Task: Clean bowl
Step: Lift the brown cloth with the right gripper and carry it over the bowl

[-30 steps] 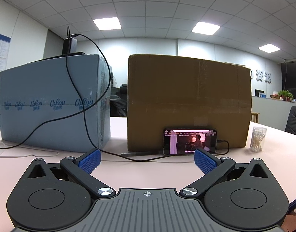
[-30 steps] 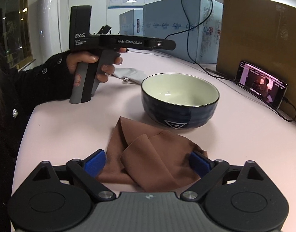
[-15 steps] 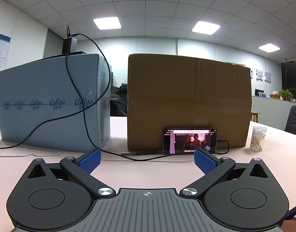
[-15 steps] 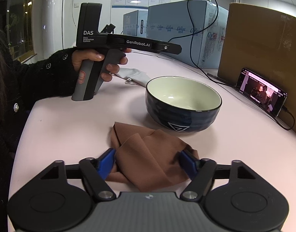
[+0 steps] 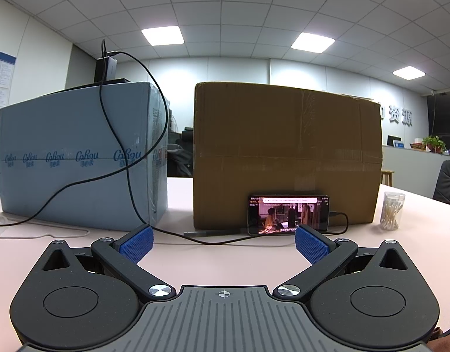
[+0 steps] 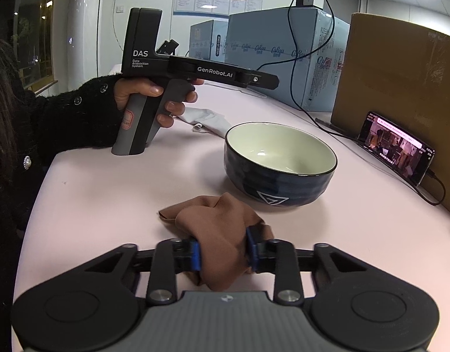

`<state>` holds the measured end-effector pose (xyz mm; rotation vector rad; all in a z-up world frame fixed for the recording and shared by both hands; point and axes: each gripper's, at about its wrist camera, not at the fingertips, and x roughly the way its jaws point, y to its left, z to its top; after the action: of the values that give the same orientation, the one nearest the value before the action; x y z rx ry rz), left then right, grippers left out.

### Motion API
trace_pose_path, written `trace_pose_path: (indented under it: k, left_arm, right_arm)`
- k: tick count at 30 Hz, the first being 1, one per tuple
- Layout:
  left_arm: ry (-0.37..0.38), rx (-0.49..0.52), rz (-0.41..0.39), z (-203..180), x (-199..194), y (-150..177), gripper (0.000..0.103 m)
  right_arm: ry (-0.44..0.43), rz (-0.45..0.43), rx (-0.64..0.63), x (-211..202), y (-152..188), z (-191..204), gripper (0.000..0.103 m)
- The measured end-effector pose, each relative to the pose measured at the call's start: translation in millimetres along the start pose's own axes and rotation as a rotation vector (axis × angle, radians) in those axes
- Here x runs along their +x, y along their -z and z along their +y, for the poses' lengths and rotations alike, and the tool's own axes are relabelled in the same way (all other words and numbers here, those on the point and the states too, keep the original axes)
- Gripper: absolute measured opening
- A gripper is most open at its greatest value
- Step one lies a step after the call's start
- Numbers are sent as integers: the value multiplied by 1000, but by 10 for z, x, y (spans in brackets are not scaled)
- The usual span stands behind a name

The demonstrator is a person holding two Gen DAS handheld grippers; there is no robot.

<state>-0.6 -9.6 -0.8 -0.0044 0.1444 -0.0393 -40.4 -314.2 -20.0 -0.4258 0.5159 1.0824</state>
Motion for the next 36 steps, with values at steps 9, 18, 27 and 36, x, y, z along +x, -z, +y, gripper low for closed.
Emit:
trace_pose_path:
  k: [9, 18, 27, 36]
  left_arm:
    - [1, -1, 1, 12, 1, -2, 103]
    - [1, 1, -1, 2, 5, -2, 103]
    - [1, 0, -1, 0, -7, -1, 103]
    - [1, -1, 1, 1, -4, -2, 103]
  right_arm:
    - [4, -5, -1, -3, 4, -1, 20]
    - [12, -15, -4, -15, -5, 1, 18]
    - [33, -81, 1, -115, -22, -20, 18]
    - [60, -188, 29, -282, -77, -60, 18]
